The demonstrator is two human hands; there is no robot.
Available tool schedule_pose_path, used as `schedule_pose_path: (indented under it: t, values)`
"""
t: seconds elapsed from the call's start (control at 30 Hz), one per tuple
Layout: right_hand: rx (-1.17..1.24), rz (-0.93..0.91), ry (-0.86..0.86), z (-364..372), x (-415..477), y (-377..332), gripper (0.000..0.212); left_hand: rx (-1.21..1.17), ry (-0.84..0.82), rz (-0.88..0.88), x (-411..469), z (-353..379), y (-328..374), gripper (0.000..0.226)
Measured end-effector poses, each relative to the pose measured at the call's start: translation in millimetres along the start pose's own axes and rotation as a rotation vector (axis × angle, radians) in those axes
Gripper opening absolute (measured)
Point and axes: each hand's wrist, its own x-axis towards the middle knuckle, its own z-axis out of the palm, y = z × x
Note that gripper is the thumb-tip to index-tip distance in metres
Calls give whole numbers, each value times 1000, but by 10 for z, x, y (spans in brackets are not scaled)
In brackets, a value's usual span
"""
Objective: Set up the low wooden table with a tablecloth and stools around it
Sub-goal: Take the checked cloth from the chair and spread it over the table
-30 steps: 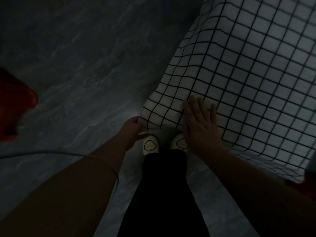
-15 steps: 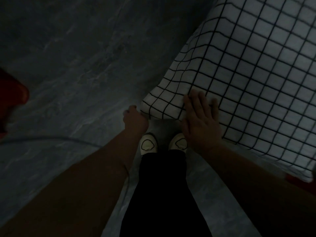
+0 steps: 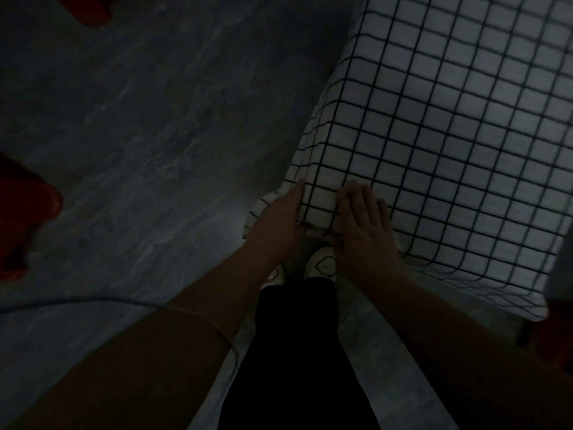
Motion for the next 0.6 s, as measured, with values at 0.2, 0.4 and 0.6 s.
schedule_pose_path:
  t: [0.2, 0.4, 0.6]
  values:
    - [10, 28, 91, 201, 35, 61, 86, -1, -3, -50, 95, 113, -80, 59]
    - [42, 61, 75, 163, 31, 7, 83, 122, -77, -61, 95, 42, 65, 62]
    - [69, 102, -6, -246, -286, 142, 93, 358, 53, -19, -177, -175, 537, 83]
